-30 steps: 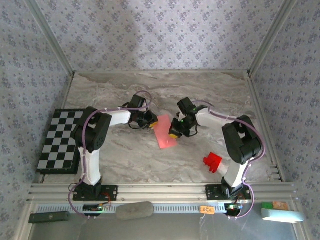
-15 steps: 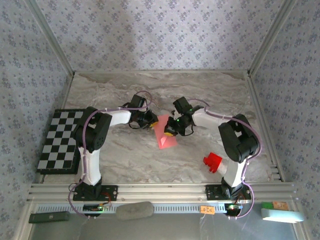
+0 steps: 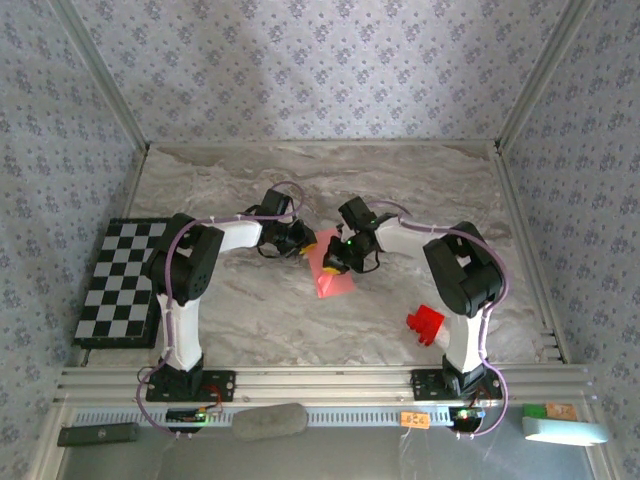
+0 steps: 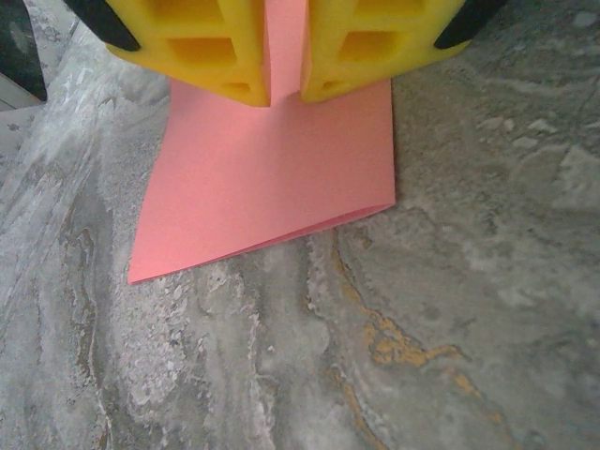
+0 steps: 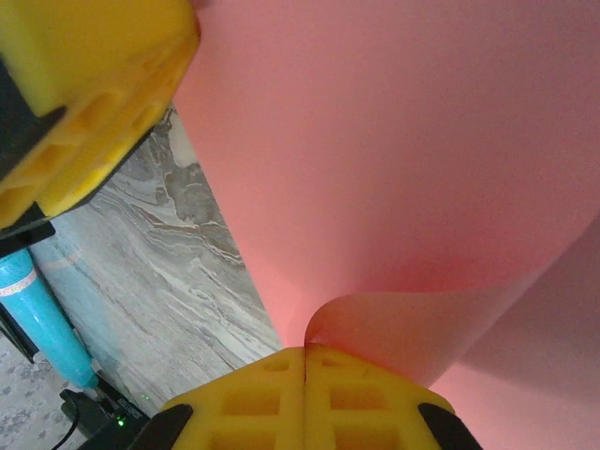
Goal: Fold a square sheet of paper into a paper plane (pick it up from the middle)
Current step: Fold the triangle a second time at the center of the table.
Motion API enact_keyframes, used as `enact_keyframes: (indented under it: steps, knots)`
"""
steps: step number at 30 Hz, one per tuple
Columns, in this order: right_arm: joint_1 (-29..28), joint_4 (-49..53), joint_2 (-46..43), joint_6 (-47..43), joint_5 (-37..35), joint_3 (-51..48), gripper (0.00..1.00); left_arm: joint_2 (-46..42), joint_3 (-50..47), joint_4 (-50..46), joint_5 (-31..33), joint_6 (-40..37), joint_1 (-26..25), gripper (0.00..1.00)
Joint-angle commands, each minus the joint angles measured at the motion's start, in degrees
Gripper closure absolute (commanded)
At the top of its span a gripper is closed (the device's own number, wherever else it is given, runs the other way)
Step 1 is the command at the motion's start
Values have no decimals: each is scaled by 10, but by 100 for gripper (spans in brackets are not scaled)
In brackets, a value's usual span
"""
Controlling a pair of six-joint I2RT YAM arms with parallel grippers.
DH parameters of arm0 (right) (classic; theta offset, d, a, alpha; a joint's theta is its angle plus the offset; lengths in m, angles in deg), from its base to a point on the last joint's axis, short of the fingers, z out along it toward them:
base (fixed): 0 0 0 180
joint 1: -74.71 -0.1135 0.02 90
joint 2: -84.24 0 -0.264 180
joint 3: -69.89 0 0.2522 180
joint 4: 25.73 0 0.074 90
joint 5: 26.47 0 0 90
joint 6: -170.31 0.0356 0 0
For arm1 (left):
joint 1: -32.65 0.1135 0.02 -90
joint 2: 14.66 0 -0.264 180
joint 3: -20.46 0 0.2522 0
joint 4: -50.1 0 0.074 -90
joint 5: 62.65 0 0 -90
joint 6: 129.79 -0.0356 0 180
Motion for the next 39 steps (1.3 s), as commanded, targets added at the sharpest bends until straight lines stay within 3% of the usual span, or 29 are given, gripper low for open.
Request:
enact_keyframes:
  steps: [1, 39]
  knots:
    - [-4, 1, 16, -4, 9, 13, 98, 27, -13, -27, 13, -5, -5, 83]
    - [-3, -61, 34, 14, 2, -7, 98, 31, -12, -28, 13, 2, -6, 83]
